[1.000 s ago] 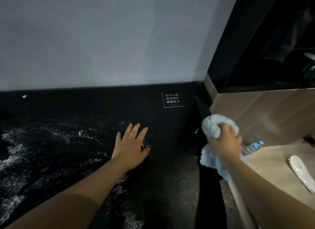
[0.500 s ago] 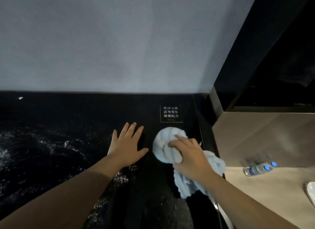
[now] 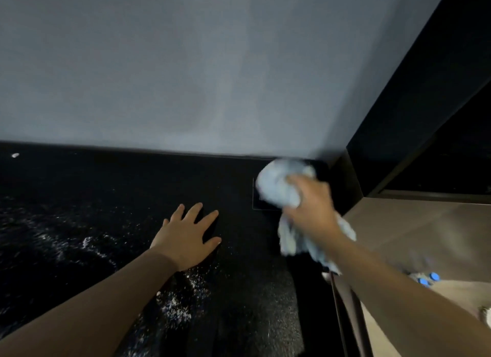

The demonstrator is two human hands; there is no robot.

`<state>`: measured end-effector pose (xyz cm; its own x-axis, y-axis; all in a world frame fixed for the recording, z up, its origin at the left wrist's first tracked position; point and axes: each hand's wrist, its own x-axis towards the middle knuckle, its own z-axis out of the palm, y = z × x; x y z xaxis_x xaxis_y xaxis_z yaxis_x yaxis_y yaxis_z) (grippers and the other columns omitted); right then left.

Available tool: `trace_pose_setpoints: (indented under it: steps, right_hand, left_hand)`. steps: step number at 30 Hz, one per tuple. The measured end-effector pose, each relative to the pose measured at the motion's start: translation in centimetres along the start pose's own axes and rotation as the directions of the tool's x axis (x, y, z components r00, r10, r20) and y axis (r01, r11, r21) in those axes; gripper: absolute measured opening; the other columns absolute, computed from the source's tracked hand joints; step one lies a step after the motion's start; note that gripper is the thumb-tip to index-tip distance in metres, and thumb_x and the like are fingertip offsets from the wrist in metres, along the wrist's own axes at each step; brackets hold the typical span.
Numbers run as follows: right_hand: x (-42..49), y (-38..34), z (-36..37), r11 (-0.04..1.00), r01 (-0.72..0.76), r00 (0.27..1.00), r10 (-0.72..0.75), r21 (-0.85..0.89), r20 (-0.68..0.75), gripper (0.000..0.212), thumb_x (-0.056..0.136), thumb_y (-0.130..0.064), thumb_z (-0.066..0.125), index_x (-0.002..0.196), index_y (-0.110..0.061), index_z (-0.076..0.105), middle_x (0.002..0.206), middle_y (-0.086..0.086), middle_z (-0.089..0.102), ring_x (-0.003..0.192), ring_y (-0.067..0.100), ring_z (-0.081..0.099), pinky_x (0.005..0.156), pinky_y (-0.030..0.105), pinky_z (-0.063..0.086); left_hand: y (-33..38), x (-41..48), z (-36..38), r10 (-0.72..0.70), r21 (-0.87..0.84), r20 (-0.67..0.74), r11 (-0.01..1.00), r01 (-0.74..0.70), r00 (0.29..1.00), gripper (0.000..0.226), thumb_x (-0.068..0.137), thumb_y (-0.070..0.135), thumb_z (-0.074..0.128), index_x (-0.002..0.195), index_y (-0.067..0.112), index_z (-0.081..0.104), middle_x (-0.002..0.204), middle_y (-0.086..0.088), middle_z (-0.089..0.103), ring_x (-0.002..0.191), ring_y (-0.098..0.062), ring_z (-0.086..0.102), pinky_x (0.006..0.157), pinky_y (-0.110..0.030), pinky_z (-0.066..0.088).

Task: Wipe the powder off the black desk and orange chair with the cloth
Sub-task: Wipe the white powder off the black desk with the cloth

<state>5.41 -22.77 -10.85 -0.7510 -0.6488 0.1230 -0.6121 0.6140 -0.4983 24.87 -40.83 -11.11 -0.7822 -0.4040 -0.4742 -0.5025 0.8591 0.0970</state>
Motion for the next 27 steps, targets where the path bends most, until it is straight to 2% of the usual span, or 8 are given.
trace_pose_setpoints:
  steps: [2, 4, 7, 11, 14, 18, 24, 27]
  right_hand:
    - [2.7, 1.1, -1.0, 0.921, -0.361, 0.933, 0.353, -0.146, -0.078, 0.057, 0.08, -0.022, 0.061, 0.134, -0.026, 0.043, 0.138, 0.011, 0.043, 0.119, 0.038, 0.041, 0.094, 0.047, 0.039]
    - [2.9, -0.7, -0.1, 0.859, -0.429, 0.899, 0.435, -0.28, -0.043, 0.059, 0.08, -0.027, 0.06, 0.135, -0.03, 0.038, 0.138, 0.011, 0.041, 0.12, 0.037, 0.039, 0.093, 0.046, 0.039]
    - [-0.1, -4.9, 3.6, 0.957, -0.119, 0.989, 0.138, -0.264, 0.055, 0.047, 0.08, -0.025, 0.056, 0.126, -0.03, 0.046, 0.132, 0.005, 0.046, 0.113, 0.034, 0.042, 0.087, 0.041, 0.04]
    - [-1.4, -6.2, 3.6, 0.964, 0.159, 0.977, -0.185, 0.212, 0.109, 0.031, 0.077, -0.013, 0.058, 0.105, -0.024, 0.062, 0.106, 0.0, 0.065, 0.097, 0.028, 0.055, 0.087, 0.044, 0.045]
    - [2.7, -4.0, 1.9, 0.989, -0.144, 0.989, 0.145, 0.018, -0.015, 0.054, 0.078, -0.023, 0.065, 0.129, -0.027, 0.05, 0.136, 0.005, 0.049, 0.117, 0.035, 0.047, 0.098, 0.046, 0.04]
    - [4.8, -5.0, 2.2, 0.902, -0.367, 0.896, 0.408, -0.225, 0.175, 0.06, 0.083, -0.038, 0.057, 0.134, -0.043, 0.026, 0.15, 0.002, 0.015, 0.13, 0.035, 0.024, 0.102, 0.053, 0.03]
    - [-1.6, -9.5, 5.6, 0.948, 0.316, 0.916, -0.299, -0.021, 0.269, 0.048, 0.076, -0.02, 0.058, 0.12, -0.037, 0.049, 0.139, -0.003, 0.042, 0.111, 0.028, 0.041, 0.088, 0.041, 0.04]
    - [1.4, -8.4, 4.5, 0.97, 0.223, 0.955, -0.237, 0.097, 0.18, 0.043, 0.077, -0.021, 0.057, 0.12, -0.026, 0.056, 0.13, 0.004, 0.052, 0.114, 0.031, 0.048, 0.094, 0.047, 0.042]
  left_hand:
    - [0.0, 0.0, -0.2, -0.002, -0.017, 0.008, 1.0, 0.002, 1.0, 0.061, 0.094, 0.06, 0.025, 0.147, 0.044, -0.001, 0.158, 0.006, -0.006, 0.144, -0.032, -0.005, 0.116, -0.05, 0.013]
    - [0.2, -0.1, -0.3, -0.011, -0.022, 0.005, 1.0, 0.011, 1.0, 0.057, 0.096, 0.054, 0.024, 0.147, 0.043, 0.0, 0.158, 0.006, -0.005, 0.144, -0.032, -0.004, 0.116, -0.051, 0.014]
    - [0.5, -0.2, -0.2, -0.008, -0.023, -0.005, 1.0, 0.008, 1.0, 0.053, 0.099, 0.048, 0.022, 0.148, 0.04, 0.002, 0.158, 0.005, -0.004, 0.144, -0.032, -0.004, 0.115, -0.052, 0.014]
    - [-0.4, -0.3, -0.2, 0.014, -0.077, -0.086, 0.997, -0.02, 0.996, 0.049, 0.101, 0.041, 0.022, 0.148, 0.029, 0.021, 0.158, 0.002, 0.011, 0.145, -0.026, 0.004, 0.118, -0.043, 0.014]
    - [-2.7, -0.6, -0.4, -0.083, -0.101, -0.139, 0.992, 0.069, 0.987, 0.053, 0.098, 0.049, 0.025, 0.148, 0.03, 0.021, 0.157, 0.002, 0.015, 0.145, -0.023, 0.007, 0.117, -0.039, 0.016]
    - [-6.3, -0.8, -1.1, -0.287, -0.151, -0.058, 0.949, 0.276, 0.956, 0.066, 0.092, 0.063, 0.019, 0.149, 0.029, 0.016, 0.158, 0.006, 0.011, 0.145, -0.023, 0.007, 0.115, -0.046, 0.018]
    - [-7.6, -0.5, -1.2, -0.232, -0.196, -0.022, 0.955, 0.224, 0.972, 0.052, 0.101, 0.042, 0.021, 0.149, 0.025, 0.018, 0.158, 0.003, 0.011, 0.145, -0.029, 0.008, 0.117, -0.045, 0.016]
    - [-7.8, -0.5, -1.5, -0.21, -0.173, -0.008, 0.963, 0.206, 0.978, 0.05, 0.102, 0.036, 0.022, 0.15, 0.025, 0.015, 0.158, 0.003, 0.009, 0.145, -0.03, 0.007, 0.118, -0.041, 0.014]
